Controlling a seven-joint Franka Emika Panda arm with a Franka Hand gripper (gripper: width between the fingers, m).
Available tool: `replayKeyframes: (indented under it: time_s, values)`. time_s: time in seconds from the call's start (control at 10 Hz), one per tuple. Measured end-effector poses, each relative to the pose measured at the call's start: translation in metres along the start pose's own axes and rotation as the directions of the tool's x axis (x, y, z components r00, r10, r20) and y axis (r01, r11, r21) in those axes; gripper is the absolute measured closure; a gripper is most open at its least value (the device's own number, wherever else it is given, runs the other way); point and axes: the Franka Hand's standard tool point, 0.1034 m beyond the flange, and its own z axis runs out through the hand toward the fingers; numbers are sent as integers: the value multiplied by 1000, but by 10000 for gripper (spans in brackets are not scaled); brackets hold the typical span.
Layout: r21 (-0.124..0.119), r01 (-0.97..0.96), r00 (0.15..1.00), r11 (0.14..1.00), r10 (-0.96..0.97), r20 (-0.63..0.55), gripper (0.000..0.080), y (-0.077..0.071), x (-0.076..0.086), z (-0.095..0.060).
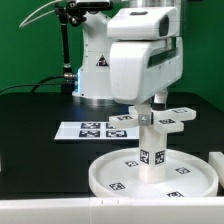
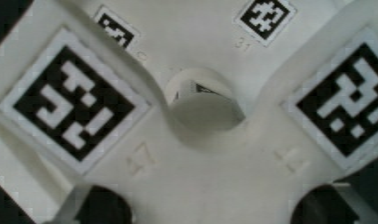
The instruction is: Assemble round table
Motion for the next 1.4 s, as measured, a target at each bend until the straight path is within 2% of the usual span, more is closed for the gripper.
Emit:
replayKeyframes:
  time_s: [0.3,0.5,0.9,1.2,1.4]
  values:
    - [24,-294,955,955,295,-22,357,1,-1,0]
    - [22,-384,923,923,384,-27,357,-1,2,0]
    - [32,-609,793,793,609,-22,357,-1,3,0]
    - [49,-781,622,622,782,-16,357,-1,3,0]
    - [69,-890,451,451,892,-4,357,-2,4,0]
